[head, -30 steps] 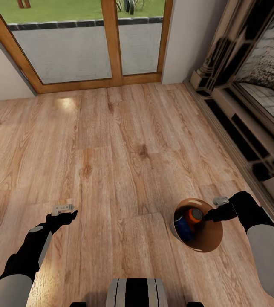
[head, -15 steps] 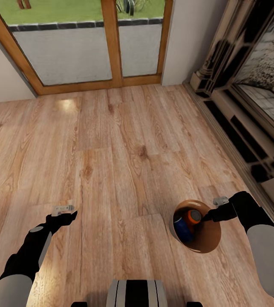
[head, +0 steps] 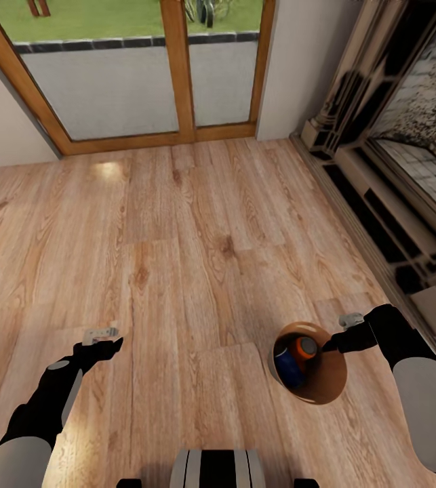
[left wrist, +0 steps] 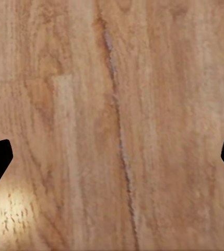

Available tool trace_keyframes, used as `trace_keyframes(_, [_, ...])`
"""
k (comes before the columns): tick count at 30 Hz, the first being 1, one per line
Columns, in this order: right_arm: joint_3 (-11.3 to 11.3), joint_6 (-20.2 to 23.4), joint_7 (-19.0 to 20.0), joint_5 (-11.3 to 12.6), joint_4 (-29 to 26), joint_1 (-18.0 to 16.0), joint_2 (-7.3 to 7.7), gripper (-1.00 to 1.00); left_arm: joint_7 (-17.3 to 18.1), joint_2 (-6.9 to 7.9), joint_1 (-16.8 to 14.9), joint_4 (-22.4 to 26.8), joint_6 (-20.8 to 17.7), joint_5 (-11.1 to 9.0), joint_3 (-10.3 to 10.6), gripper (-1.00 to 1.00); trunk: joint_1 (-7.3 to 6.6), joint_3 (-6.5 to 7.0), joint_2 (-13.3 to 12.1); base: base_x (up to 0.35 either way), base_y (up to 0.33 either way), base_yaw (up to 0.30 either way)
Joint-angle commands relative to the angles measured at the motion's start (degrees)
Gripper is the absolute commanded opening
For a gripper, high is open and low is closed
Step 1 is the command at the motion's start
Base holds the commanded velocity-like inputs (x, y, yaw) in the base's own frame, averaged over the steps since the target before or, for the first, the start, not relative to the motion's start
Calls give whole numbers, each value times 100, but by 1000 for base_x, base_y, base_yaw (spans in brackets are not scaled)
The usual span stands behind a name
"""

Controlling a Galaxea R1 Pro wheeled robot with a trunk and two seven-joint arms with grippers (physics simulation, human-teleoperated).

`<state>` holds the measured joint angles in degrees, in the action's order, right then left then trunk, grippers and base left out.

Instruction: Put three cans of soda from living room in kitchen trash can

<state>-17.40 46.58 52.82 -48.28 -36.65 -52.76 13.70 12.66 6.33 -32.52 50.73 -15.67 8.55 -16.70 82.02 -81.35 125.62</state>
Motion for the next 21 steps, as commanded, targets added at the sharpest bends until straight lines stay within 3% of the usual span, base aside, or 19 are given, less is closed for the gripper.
trace_keyframes(1, [0, 2, 0, -1, 0, 1, 0, 100, 2, 0, 0, 0, -1, 2, 0, 100, -22, 18, -42, 0, 0, 0])
trace_keyframes(21, [6, 10, -9, -5, -15, 45, -7, 100, -1, -3, -6, -5, -6, 12, 0, 100, -462, 378, -844, 0, 0, 0])
